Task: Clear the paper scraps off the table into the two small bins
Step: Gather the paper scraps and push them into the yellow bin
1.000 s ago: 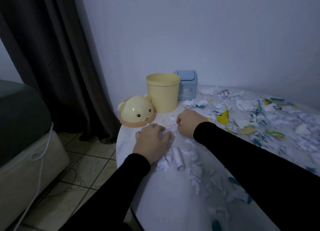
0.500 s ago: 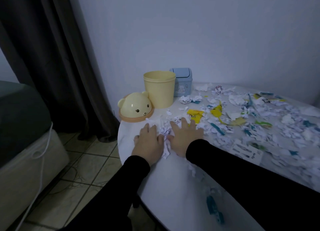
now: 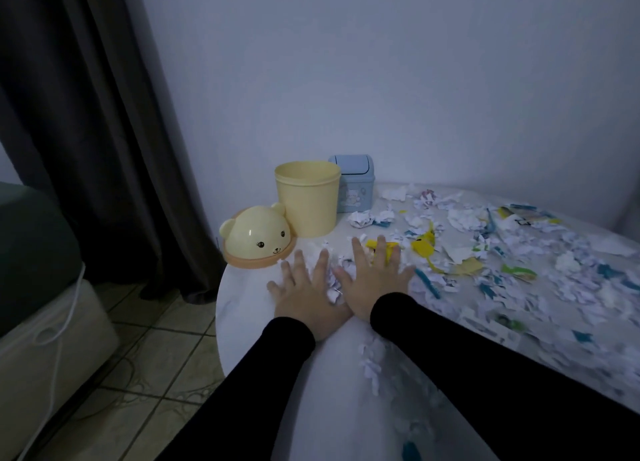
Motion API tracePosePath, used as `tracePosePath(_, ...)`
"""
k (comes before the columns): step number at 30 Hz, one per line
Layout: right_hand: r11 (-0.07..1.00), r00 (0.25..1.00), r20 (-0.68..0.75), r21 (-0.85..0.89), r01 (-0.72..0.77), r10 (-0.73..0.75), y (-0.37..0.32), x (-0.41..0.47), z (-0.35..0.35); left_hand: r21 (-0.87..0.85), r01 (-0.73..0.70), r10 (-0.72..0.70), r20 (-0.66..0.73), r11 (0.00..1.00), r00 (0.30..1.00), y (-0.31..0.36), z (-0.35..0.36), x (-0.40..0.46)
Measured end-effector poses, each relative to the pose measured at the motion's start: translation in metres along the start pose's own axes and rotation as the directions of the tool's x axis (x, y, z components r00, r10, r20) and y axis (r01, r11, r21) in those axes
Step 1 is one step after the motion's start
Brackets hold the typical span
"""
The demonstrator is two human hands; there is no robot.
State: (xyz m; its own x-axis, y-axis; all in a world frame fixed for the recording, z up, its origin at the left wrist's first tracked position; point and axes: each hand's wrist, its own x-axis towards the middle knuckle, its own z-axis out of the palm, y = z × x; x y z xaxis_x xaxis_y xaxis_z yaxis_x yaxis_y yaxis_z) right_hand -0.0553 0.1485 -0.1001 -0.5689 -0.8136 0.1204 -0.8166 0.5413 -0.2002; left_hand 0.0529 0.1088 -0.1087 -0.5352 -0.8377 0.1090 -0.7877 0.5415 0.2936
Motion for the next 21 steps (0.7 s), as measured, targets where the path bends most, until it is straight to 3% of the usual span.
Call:
tracePosePath(2,0.987,0.988,-0.091,-0.109,0.115,-0.125,0.006,0.01,-0.002,0.056,-0.082,0.083,-0.022,0.995,0.996,-0.008,-0.002,0.012)
tracePosePath(5,0.964,0.984,-0.021,-0.204,0.17,-0.178,0.02,0.033,-0.001,0.054,-0.153,0.154,-0.021,0.987,0.988,-0.018,-0.001,0.034)
tracePosePath(10,0.985,0.986,0.083,-0.08,0.15,-0.143,0.032,0.055,0.006,0.018,-0.202,0.2,0.066,0.979,0.978,-0.024,0.001,0.06)
tracePosePath(15,0.976,0.973,-0.088,-0.059,0.21,-0.214,0.03,0.056,0.008,-0.041,-0.233,0.225,-0.153,0.972,0.962,-0.02,0.004,0.063)
tracePosePath(21,0.979,0.978,-0.042,0.017,0.205,-0.204,0.027,0.052,0.0,-0.094,-0.262,0.236,-0.223,0.96,0.946,-0.014,0.008,0.061)
